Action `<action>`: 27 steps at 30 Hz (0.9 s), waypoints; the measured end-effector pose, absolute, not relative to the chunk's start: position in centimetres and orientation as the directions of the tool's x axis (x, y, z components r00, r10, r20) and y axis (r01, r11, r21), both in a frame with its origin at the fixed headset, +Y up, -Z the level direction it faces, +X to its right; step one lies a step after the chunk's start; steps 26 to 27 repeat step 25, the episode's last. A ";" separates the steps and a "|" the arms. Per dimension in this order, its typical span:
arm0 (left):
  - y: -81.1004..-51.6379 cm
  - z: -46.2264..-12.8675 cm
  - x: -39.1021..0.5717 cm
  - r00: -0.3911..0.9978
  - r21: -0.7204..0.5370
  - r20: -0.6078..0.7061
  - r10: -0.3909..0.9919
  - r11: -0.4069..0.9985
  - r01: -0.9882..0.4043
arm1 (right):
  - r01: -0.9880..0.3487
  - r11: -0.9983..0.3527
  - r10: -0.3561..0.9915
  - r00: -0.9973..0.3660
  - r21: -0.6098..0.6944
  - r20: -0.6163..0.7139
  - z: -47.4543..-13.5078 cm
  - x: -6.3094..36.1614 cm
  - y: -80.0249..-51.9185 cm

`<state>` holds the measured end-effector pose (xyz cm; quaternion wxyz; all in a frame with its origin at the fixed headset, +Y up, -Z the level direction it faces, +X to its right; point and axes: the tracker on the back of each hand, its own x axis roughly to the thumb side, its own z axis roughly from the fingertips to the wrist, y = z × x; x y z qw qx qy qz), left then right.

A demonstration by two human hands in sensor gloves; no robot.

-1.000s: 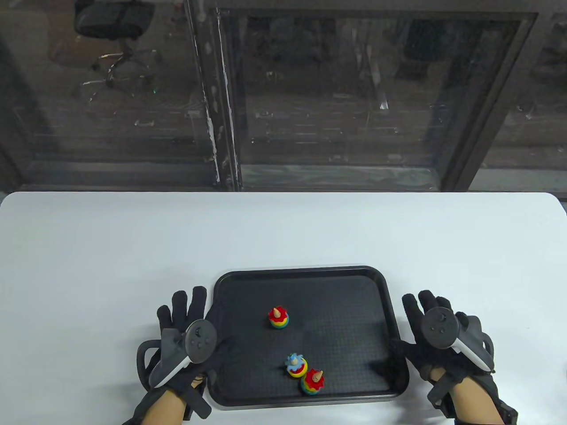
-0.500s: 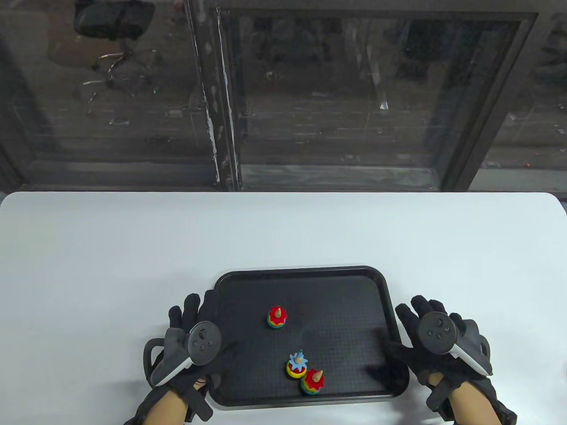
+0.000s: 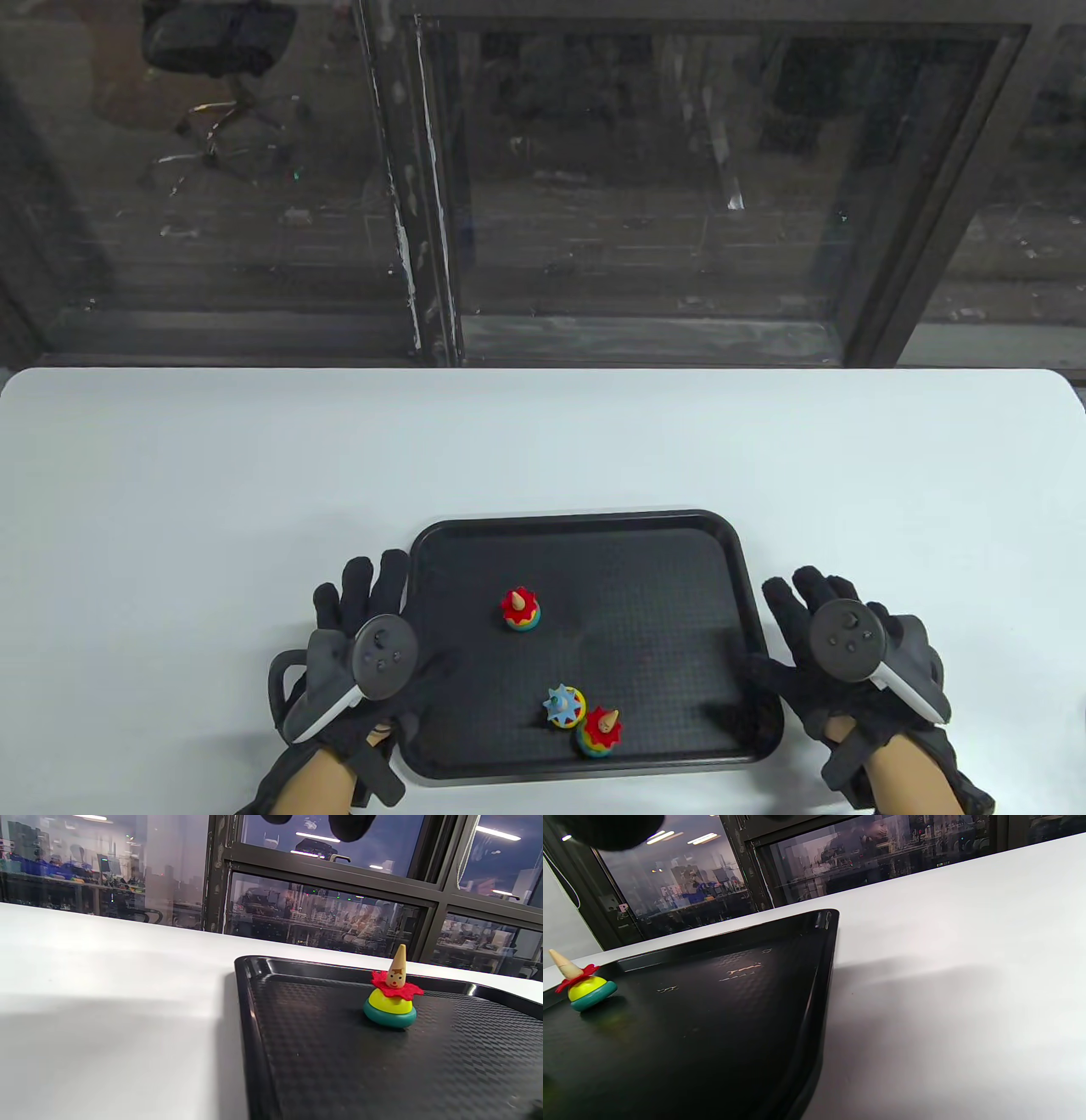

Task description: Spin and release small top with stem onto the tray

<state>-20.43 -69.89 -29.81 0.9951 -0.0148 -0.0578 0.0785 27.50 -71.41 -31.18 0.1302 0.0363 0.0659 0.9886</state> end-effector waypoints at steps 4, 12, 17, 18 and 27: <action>-70.1 -30.0 -20.6 0.982 -0.062 0.094 0.161 0.986 -0.155 | -0.250 -0.956 0.261 -0.964 0.153 0.058 -31.2 27.5 -71.4; -70.2 -30.1 -20.3 0.977 -0.063 0.134 0.166 0.985 -0.159 | -0.245 -0.956 0.257 -0.964 0.160 0.064 -31.2 27.2 -71.4; -69.8 -30.1 -20.2 0.975 -0.040 0.139 0.175 0.984 -0.171 | -0.254 -0.955 0.265 -0.962 0.157 0.058 -31.3 27.3 -71.3; -69.8 -30.2 -20.2 0.974 -0.035 0.137 0.182 0.983 -0.179 | -0.258 -0.953 0.269 -0.962 0.159 0.055 -31.4 27.4 -71.3; -70.4 -30.5 -19.5 0.976 -0.069 0.135 0.173 0.984 -0.165 | -0.312 -0.931 0.331 -0.941 0.191 0.076 -30.9 27.4 -71.3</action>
